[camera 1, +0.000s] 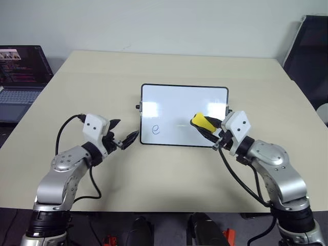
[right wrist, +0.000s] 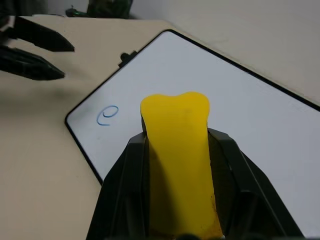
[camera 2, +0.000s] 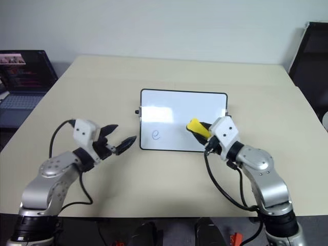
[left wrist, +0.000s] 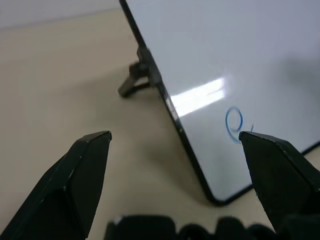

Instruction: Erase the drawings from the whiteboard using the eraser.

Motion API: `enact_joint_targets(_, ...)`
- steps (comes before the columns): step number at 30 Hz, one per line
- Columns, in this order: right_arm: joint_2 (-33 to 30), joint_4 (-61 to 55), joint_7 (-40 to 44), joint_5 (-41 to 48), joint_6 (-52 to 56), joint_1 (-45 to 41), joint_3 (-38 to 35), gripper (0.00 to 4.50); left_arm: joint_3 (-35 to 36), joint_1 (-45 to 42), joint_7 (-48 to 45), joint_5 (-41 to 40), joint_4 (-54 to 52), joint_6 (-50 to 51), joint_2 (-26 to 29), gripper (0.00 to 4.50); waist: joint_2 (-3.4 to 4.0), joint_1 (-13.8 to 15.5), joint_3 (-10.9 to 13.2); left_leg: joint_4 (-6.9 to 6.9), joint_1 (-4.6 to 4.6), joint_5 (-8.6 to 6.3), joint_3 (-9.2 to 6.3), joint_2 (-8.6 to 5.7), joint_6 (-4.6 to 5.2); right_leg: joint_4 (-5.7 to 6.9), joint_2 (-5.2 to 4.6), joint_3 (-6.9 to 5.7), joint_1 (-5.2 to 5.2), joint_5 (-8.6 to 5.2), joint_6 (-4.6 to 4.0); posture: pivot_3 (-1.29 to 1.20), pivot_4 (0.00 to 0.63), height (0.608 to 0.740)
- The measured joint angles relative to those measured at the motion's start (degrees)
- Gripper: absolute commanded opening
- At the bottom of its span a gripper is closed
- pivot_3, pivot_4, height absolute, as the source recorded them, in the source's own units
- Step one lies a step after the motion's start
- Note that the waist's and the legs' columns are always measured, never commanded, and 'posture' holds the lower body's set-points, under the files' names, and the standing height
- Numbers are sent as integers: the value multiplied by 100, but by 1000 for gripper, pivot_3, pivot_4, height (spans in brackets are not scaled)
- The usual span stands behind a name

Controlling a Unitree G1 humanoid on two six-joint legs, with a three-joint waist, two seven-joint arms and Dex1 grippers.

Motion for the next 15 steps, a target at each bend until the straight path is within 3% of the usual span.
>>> enact_joint_targets(8, -883, -647, 622, 841, 1087, 249, 281, 1245, 686, 589, -1688, -387, 596, -450, 632, 4500, 0, 4, 0, 9, 1, -1, 1, -2, -2, -4, -7, 2, 3, -16, -4, 0, 150, 740)
enact_joint_targets(15, -912, -458, 349, 709, 1291, -39, 555, 1245, 723, 834, -2216, -218, 982, -793, 839, 4500, -2, 19, 0, 10, 1, -1, 2, -2, -3, -8, -9, 1, -25, -13, -9, 0, 150, 740)
